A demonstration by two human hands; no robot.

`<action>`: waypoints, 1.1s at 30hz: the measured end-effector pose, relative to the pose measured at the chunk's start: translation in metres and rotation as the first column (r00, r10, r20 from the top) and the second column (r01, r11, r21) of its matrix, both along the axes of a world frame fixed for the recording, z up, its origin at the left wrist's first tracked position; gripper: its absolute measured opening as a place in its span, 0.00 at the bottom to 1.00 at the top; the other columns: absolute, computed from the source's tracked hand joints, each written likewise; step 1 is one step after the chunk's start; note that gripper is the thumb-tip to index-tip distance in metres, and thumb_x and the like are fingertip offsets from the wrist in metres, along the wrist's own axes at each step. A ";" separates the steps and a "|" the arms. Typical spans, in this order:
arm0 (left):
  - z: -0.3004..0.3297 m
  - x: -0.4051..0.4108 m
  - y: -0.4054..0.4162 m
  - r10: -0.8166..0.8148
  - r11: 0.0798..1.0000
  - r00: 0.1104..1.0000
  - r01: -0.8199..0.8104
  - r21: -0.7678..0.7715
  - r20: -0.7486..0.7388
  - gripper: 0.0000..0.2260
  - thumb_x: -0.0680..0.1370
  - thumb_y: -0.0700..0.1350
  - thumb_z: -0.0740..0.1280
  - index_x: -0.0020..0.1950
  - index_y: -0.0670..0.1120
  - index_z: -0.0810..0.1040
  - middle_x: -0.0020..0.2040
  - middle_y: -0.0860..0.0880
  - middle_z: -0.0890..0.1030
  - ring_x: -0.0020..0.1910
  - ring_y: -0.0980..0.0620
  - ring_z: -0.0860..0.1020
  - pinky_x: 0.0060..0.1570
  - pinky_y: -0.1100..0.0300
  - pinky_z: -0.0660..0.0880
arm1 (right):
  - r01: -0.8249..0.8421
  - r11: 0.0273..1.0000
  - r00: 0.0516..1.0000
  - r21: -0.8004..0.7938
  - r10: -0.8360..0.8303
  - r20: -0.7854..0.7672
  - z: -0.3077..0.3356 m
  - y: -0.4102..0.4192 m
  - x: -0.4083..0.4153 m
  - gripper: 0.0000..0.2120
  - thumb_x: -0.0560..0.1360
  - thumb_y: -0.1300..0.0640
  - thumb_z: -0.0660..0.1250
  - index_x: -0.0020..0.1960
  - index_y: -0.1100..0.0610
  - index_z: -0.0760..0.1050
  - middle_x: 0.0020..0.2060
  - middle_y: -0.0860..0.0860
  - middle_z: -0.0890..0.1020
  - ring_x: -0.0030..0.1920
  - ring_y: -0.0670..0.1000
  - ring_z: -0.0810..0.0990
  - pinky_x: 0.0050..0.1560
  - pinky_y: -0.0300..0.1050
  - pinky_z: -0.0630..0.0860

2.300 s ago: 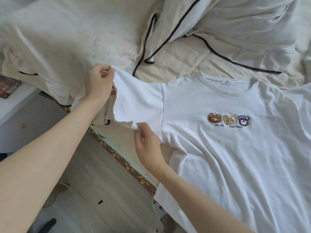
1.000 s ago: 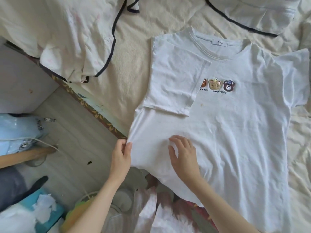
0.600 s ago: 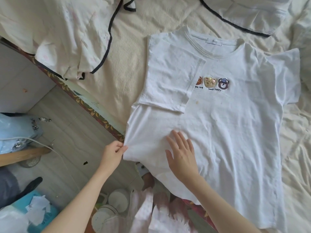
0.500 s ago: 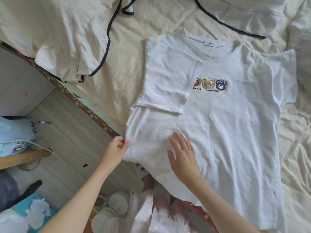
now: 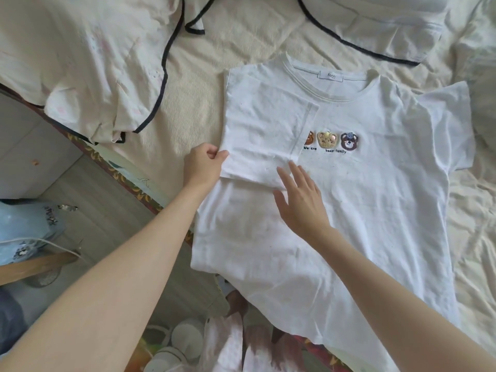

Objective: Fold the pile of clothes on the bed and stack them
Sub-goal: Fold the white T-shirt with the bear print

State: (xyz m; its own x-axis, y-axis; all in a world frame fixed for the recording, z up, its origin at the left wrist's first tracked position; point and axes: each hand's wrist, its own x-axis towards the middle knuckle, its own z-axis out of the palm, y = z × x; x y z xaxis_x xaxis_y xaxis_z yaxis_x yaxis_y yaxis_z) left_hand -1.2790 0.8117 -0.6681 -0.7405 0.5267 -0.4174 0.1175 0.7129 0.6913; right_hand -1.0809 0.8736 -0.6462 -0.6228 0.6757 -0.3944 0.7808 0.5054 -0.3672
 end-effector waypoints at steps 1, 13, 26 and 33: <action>-0.002 -0.001 -0.003 0.008 1.000 1.000 -0.008 -0.012 -0.026 0.10 0.78 0.47 0.67 0.52 0.41 0.78 0.40 0.53 0.75 0.41 0.54 0.73 0.40 0.68 0.65 | -0.020 0.999 0.999 -0.030 0.021 0.036 -0.001 0.004 -0.002 0.24 0.81 0.51 0.55 0.76 0.53 0.56 0.77 0.54 0.51 0.77 0.55 0.49 0.74 0.53 0.52; -0.015 0.031 -0.121 0.042 0.999 0.875 -0.044 -0.006 0.483 0.06 0.75 0.50 0.69 0.47 0.48 0.78 0.42 0.53 0.84 0.43 0.56 0.82 0.38 0.66 0.76 | 0.016 0.993 0.997 -0.113 -0.008 0.075 -0.010 -0.062 0.045 0.25 0.81 0.55 0.56 0.76 0.54 0.55 0.77 0.54 0.53 0.77 0.55 0.47 0.75 0.52 0.46; -0.002 0.089 -0.214 -0.012 0.969 0.836 0.145 -0.201 0.549 0.10 0.77 0.50 0.66 0.40 0.45 0.77 0.35 0.55 0.79 0.36 0.53 0.78 0.36 0.64 0.67 | 0.124 0.990 0.992 -0.073 -0.121 0.039 0.007 -0.079 0.133 0.19 0.79 0.61 0.63 0.69 0.59 0.70 0.71 0.56 0.67 0.73 0.57 0.62 0.73 0.55 0.59; 0.004 0.136 -0.224 0.065 0.992 0.938 -0.022 -0.128 0.341 0.12 0.81 0.52 0.59 0.53 0.44 0.73 0.48 0.49 0.78 0.49 0.53 0.76 0.48 0.59 0.70 | 0.281 0.960 0.957 0.023 -0.282 0.064 0.017 -0.063 0.229 0.16 0.78 0.63 0.61 0.66 0.63 0.71 0.69 0.59 0.69 0.69 0.60 0.66 0.67 0.57 0.64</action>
